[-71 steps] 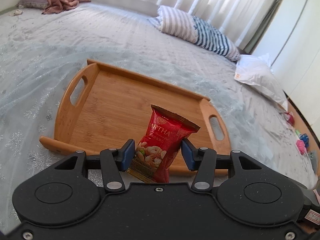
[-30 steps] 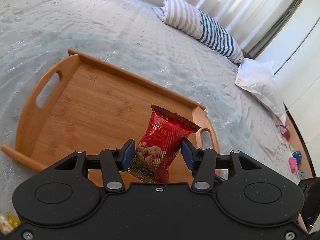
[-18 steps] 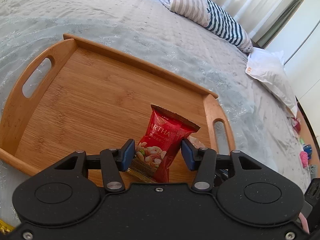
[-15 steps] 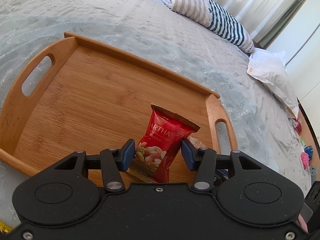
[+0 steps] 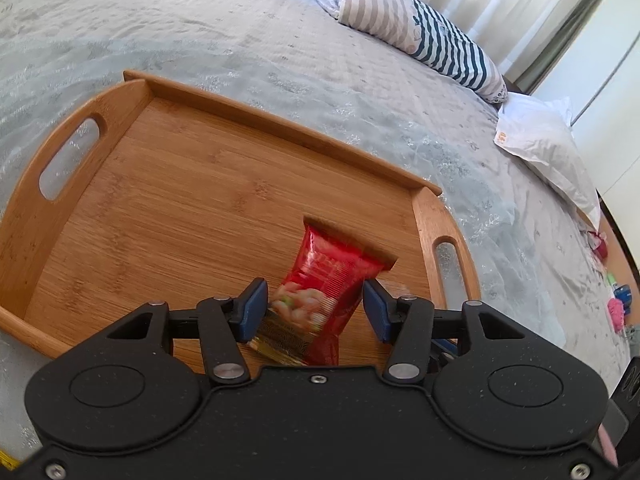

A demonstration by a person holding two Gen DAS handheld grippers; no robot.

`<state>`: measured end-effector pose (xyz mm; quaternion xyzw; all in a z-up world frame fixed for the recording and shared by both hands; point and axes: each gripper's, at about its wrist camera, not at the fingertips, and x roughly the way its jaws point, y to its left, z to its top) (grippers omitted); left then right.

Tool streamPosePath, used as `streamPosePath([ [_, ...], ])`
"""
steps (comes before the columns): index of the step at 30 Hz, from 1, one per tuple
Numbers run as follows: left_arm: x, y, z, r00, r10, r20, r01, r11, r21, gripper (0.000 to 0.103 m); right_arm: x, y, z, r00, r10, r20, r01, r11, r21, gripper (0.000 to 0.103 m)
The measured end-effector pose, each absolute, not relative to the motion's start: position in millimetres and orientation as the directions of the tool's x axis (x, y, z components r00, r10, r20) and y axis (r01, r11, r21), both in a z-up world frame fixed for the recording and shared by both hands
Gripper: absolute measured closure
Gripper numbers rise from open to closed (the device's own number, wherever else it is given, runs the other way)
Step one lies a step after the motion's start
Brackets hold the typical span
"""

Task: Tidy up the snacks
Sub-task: 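Carry the nut bag onto the tray with the left tool while the right tool places the Biscoff packet, then move both open tools back over the snack pile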

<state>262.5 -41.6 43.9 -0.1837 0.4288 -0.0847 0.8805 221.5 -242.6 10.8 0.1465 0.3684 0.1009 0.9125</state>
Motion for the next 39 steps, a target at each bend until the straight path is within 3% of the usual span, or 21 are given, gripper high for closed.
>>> streamPosePath([
  [1, 261.7, -41.6, 45.3, 0.622, -0.306, -0.721, -0.002, 0.920, -0.392, 0.037, 221.2, -243.6, 10.8, 0.706, 0.303, -0.640, -0.082, 0.933, 0.350, 0.044],
  [3, 258.9, -39.8, 49.6, 0.635, -0.309, -0.707, 0.013, 0.920, -0.391, 0.026, 219.2, -246.9, 11.7, 0.711, 0.324, -0.624, -0.090, 0.922, 0.376, 0.038],
  [10, 235.0, -36.7, 68.2, 0.686, -0.265, -0.678, 0.091, 0.955, -0.281, 0.012, 201.3, -251.7, 23.0, 0.733, 0.329, -0.595, -0.115, 0.922, 0.369, 0.028],
  [15, 207.0, -34.9, 78.7, 0.720, -0.257, -0.644, 0.149, 0.964, -0.219, 0.008, 180.0, -252.1, 33.5, 0.757, 0.313, -0.574, -0.138, 0.935, 0.328, 0.017],
  [25, 147.8, -24.8, 83.4, 0.771, -0.291, -0.566, 0.200, 0.955, -0.218, 0.005, 138.2, -255.6, 41.0, 0.786, 0.333, -0.521, -0.190, 0.932, 0.308, 0.000],
  [39, 76.2, -9.0, 75.3, 0.825, -0.272, -0.496, 0.194, 0.960, -0.204, 0.002, 86.0, -247.2, 35.5, 0.848, 0.284, -0.448, -0.206, 0.955, 0.215, 0.000],
])
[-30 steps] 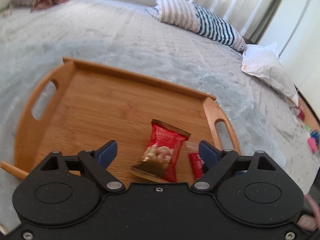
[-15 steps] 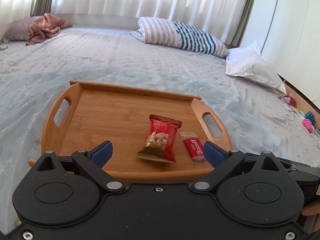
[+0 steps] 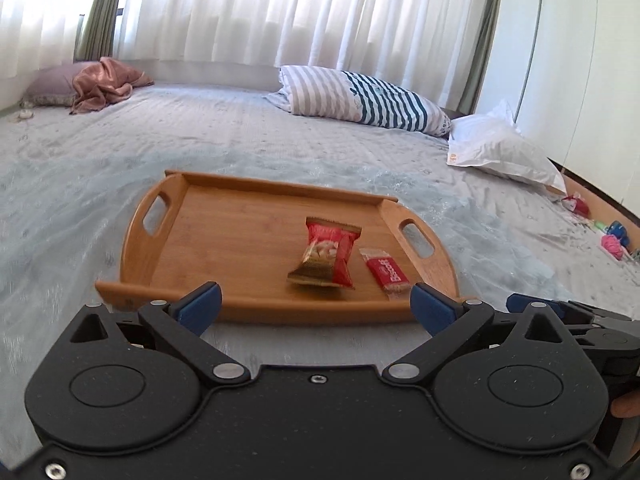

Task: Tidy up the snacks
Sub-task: 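Move both open tools back over the snack pile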

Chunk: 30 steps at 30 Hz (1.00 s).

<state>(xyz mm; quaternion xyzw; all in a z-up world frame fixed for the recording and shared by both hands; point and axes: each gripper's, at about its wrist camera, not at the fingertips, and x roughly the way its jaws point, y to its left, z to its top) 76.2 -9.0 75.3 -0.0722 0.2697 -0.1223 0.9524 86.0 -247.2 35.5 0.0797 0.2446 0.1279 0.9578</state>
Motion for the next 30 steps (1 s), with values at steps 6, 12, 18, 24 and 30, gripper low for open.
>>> streamPosePath([
  [6, 52.7, -4.2, 65.9, 0.846, -0.239, -0.476, 0.183, 0.970, -0.162, 0.002, 68.2, -232.7, 29.3, 0.869, 0.245, -0.429, -0.212, 0.969, 0.124, 0.000],
  [12, 36.6, -8.0, 60.5, 0.856, -0.222, -0.467, 0.189, 0.975, -0.117, 0.002, 54.0, -228.5, 25.7, 0.874, 0.240, -0.423, -0.215, 0.971, 0.106, 0.000],
  [18, 26.5, -6.5, 53.7, 0.856, -0.221, -0.468, 0.180, 0.975, -0.131, 0.002, 43.0, -229.0, 20.5, 0.883, 0.222, -0.413, -0.205, 0.975, 0.084, 0.000],
  [24, 10.7, -4.9, 49.4, 0.878, -0.231, -0.420, 0.201, 0.973, -0.116, 0.002, 33.3, -227.5, 16.8, 0.896, 0.186, -0.403, -0.189, 0.981, 0.033, 0.000],
  [30, 4.8, -1.9, 40.8, 0.873, -0.231, -0.430, 0.190, 0.972, -0.136, 0.007, 27.1, -228.0, 12.4, 0.895, 0.166, -0.415, -0.180, 0.984, 0.004, 0.000],
])
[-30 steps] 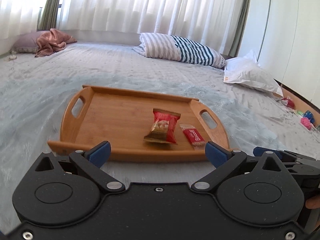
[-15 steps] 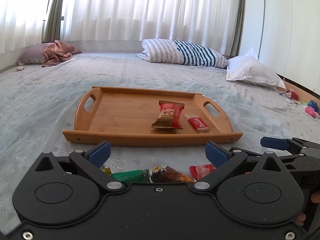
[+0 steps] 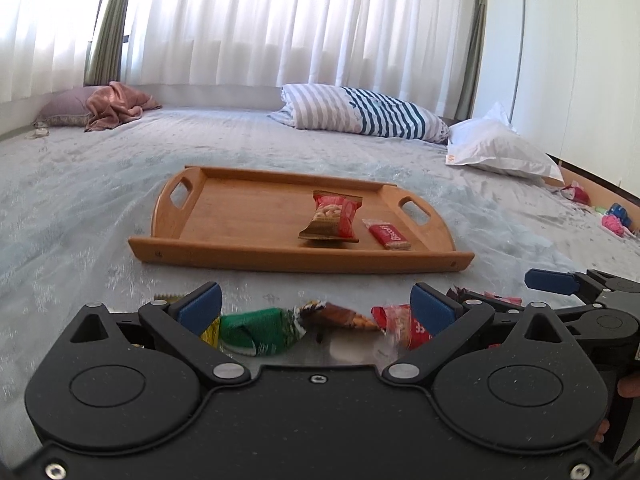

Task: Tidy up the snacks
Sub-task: 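Move both open tools back over the snack pile, then grasp the green wrapped packet with the left tool while the right tool grasps a wrapped pastry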

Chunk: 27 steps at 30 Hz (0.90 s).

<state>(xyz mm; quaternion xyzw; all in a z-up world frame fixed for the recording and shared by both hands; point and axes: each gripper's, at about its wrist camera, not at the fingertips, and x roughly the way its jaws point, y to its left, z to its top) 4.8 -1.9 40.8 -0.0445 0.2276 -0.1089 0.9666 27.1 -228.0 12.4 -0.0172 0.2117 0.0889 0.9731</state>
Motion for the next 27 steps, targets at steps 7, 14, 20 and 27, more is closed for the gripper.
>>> streamPosePath([
  [7, 5.9, 5.1, 31.2, 0.864, -0.175, -0.472, 0.129, 0.983, -0.129, 0.053, 21.2, -232.1, 5.9, 0.896, 0.134, -0.424, -0.144, 0.990, 0.009, 0.000],
  [14, 8.5, 13.9, 20.6, 0.838, -0.183, -0.513, 0.114, 0.980, -0.164, 0.062, 12.4, -238.9, 1.3, 0.885, 0.129, -0.447, -0.114, 0.992, 0.061, 0.024],
  [20, 18.0, 16.1, 14.0, 0.824, -0.163, -0.542, 0.075, 0.981, -0.182, 0.058, 14.5, -235.8, -2.3, 0.890, 0.079, -0.449, -0.076, 0.997, 0.025, 0.036],
  [27, 27.7, 15.7, 13.5, 0.847, -0.144, -0.512, 0.047, 0.979, -0.198, 0.036, 20.1, -249.8, -1.6, 0.895, -0.045, -0.445, 0.078, 0.995, 0.055, 0.059],
])
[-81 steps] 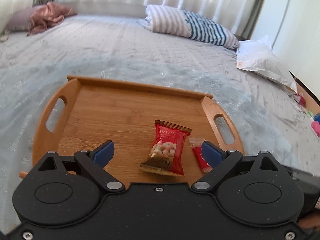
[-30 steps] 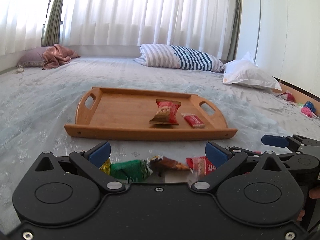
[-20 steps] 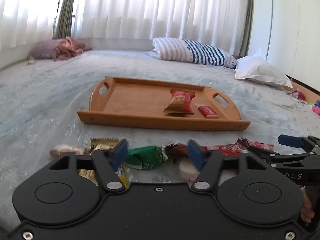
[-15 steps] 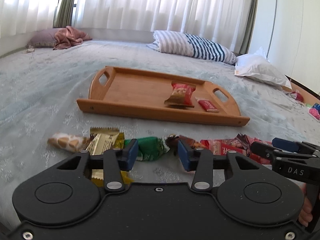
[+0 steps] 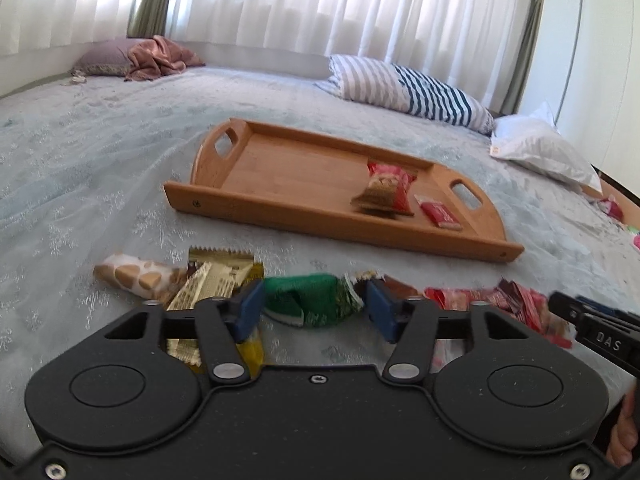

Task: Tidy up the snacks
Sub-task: 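Grasp the green wrapped packet with the left tool while the right tool grasps a wrapped pastry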

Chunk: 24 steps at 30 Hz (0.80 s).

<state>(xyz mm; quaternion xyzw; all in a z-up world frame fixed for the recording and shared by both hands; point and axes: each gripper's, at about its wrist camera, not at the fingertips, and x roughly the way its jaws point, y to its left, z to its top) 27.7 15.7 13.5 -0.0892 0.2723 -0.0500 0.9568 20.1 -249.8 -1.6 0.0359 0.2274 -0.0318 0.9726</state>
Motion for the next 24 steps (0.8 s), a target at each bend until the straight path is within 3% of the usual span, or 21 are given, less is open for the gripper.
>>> streamPosePath([
  [1, 29.2, 15.2, 13.1, 0.850, -0.145, -0.506, 0.046, 0.978, -0.203, 0.029, 20.9, -251.8, -2.7, 0.892, -0.051, -0.450, 0.087, 0.994, 0.059, 0.060],
  [3, 33.2, 12.7, 12.2, 0.850, -0.148, -0.505, 0.049, 0.978, -0.205, 0.026, 21.3, -254.9, -3.6, 0.890, -0.038, -0.455, 0.079, 0.994, 0.073, 0.060],
  [11, 41.8, 16.2, 1.9, 0.839, -0.152, -0.522, 0.013, 0.965, -0.261, 0.027, 26.3, -238.4, -11.0, 0.887, -0.031, -0.461, 0.046, 0.999, 0.023, 0.056],
  [14, 38.6, 14.8, 0.5, 0.840, -0.141, -0.524, 0.011, 0.970, -0.243, 0.033, 31.0, -238.9, -13.9, 0.883, -0.027, -0.469, 0.050, 0.998, 0.036, 0.051],
  [19, 30.5, 21.8, 0.5, 0.846, -0.112, -0.521, -0.020, 0.970, -0.242, 0.053, 35.2, -241.4, -20.6, 0.874, -0.032, -0.485, 0.066, 0.996, 0.053, 0.044],
  [24, 35.1, 19.5, -0.9, 0.845, -0.104, -0.524, -0.005, 0.979, -0.203, 0.051, 35.3, -238.1, -22.4, 0.878, -0.039, -0.477, 0.061, 0.998, 0.030, 0.046],
])
